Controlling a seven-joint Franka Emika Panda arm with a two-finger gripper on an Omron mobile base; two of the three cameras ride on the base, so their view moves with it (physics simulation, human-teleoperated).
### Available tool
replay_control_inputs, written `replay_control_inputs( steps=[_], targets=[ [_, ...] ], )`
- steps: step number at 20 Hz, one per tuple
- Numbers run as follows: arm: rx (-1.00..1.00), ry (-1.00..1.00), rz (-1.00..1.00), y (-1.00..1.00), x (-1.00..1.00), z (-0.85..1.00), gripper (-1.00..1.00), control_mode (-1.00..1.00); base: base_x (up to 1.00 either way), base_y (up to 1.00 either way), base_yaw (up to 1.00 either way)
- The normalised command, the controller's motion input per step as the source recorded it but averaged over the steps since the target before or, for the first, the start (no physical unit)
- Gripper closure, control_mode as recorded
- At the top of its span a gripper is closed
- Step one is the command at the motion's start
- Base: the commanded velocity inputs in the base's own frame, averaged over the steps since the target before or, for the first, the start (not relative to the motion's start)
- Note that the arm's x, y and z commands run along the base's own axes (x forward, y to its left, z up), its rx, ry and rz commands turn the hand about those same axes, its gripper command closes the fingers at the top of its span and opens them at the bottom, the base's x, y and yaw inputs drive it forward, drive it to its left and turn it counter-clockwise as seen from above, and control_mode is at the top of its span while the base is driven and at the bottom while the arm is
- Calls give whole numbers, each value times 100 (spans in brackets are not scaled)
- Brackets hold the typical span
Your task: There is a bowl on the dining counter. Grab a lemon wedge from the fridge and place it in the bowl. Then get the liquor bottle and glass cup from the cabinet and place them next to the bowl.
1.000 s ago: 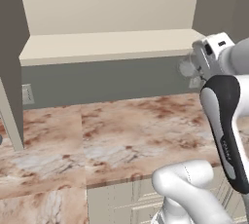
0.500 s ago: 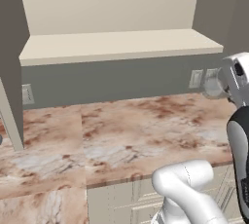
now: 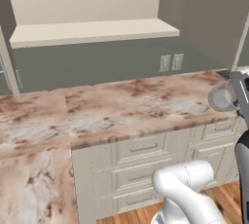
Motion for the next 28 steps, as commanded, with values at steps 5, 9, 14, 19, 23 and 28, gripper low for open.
replay_control_inputs(
  steps=[5, 9, 14, 19, 23, 28],
  targets=[
    [0, 0, 0, 0, 0, 0, 100, 100, -90, -42, -50],
    [0, 0, 0, 0, 0, 0, 100, 100, -43, -24, -75],
    [0, 0, 0, 0, 0, 0, 100, 100, -3, -12, -95],
    [0, 0, 0, 0, 0, 0, 100, 100, 12, -17, -91],
    [0, 0, 0, 0, 0, 0, 100, 100, 52, -19, -74],
    [0, 0, 0, 0, 0, 0, 100, 100, 49, -15, -74]
  ],
)
